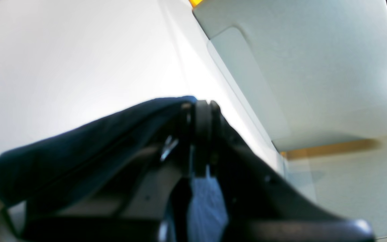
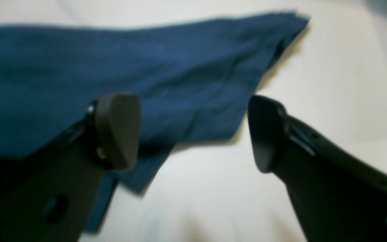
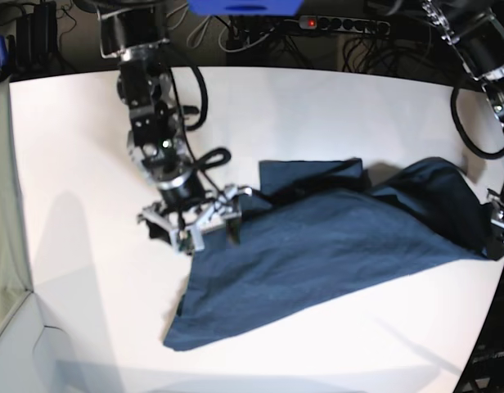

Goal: Layout the t-shirt on the table in an organized manner, then fold the t-shirt properly
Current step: 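Raise the held shirt high with both grippers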

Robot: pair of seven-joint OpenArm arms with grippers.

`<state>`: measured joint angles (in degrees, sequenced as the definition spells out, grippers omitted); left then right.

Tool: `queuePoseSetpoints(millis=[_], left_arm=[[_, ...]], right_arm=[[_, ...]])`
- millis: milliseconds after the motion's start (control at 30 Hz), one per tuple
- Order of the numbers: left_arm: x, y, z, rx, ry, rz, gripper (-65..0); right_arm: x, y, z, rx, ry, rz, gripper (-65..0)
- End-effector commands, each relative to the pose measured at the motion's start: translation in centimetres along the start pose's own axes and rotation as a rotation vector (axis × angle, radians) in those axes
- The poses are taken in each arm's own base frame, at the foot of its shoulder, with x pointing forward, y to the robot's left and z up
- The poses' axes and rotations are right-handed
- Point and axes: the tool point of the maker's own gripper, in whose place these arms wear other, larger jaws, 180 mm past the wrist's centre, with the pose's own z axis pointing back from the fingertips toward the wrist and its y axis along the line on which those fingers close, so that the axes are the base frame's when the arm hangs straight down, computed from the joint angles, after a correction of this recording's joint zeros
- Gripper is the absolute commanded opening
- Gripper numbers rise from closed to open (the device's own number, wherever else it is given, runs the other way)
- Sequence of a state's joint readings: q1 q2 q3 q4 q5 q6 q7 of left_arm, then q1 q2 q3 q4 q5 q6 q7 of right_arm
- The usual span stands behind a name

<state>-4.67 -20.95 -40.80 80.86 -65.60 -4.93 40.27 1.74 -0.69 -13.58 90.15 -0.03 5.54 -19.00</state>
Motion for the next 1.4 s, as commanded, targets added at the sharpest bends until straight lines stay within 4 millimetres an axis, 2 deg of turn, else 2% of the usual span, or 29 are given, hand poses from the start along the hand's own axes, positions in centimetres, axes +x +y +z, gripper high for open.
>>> queuePoseSetpoints(millis=[0,67,133,200,300,367,500,567,867,933,1167,1233,1367], left_arm=[[2.0,-1.6,0.0,-0.046,-0.045,-0.01,-64.8],[2.0,-1.5,0.0,-0.045,-0.045,-0.009,-64.8],[1.9,-1.4,0.1,-0.043,-0.043,-0.01,-64.8],[1.8,-1.4,0.1,-0.042,-0.041,-0.008,-64.8],[1.7,-1.4,0.1,-0.042,-0.041,-0.007,-64.8],[1.7,-1.3,0.1,-0.041,-0.04,-0.005,-64.8],[1.6,-1.3,0.1,-0.039,-0.037,-0.005,-64.8],[1.3,-0.9,0.3,-0.031,-0.031,-0.006,-64.8],[1.1,-0.5,0.4,-0.022,-0.024,-0.007,-64.8],[1.1,-0.5,0.4,-0.022,-0.024,-0.007,-64.8],[1.1,-0.6,0.4,-0.024,-0.025,-0.007,-64.8],[1.1,-0.5,0.4,-0.023,-0.028,-0.006,-64.8],[1.2,-0.5,0.4,-0.023,-0.029,-0.006,-64.8]], right_arm=[[1.5,0.7,0.2,0.015,-0.053,0.006,-14.7],[-0.3,1.5,0.8,0.039,-0.015,0.025,-14.7],[-1.8,3.3,1.3,0.084,0.018,0.038,-14.8],[-3.2,3.9,1.8,0.107,0.049,0.06,-15.0],[-5.0,5.6,1.6,0.154,0.093,0.081,-18.9],[-6.2,6.1,1.3,0.167,0.126,0.089,-22.5],[-7.4,6.1,0.5,0.169,0.162,0.093,-28.0],[-6.9,6.2,-0.2,0.168,0.157,0.093,-29.3],[-8.1,5.4,-1.5,0.155,0.199,0.105,-29.5],[-7.4,5.1,-2.1,0.151,0.168,0.109,-29.5],[-8.2,4.8,-2.6,0.148,0.142,0.103,-29.9],[-8.0,4.5,-3.1,0.145,0.143,0.11,-33.2],[-8.4,4.2,-3.4,0.141,0.156,0.112,-50.7]])
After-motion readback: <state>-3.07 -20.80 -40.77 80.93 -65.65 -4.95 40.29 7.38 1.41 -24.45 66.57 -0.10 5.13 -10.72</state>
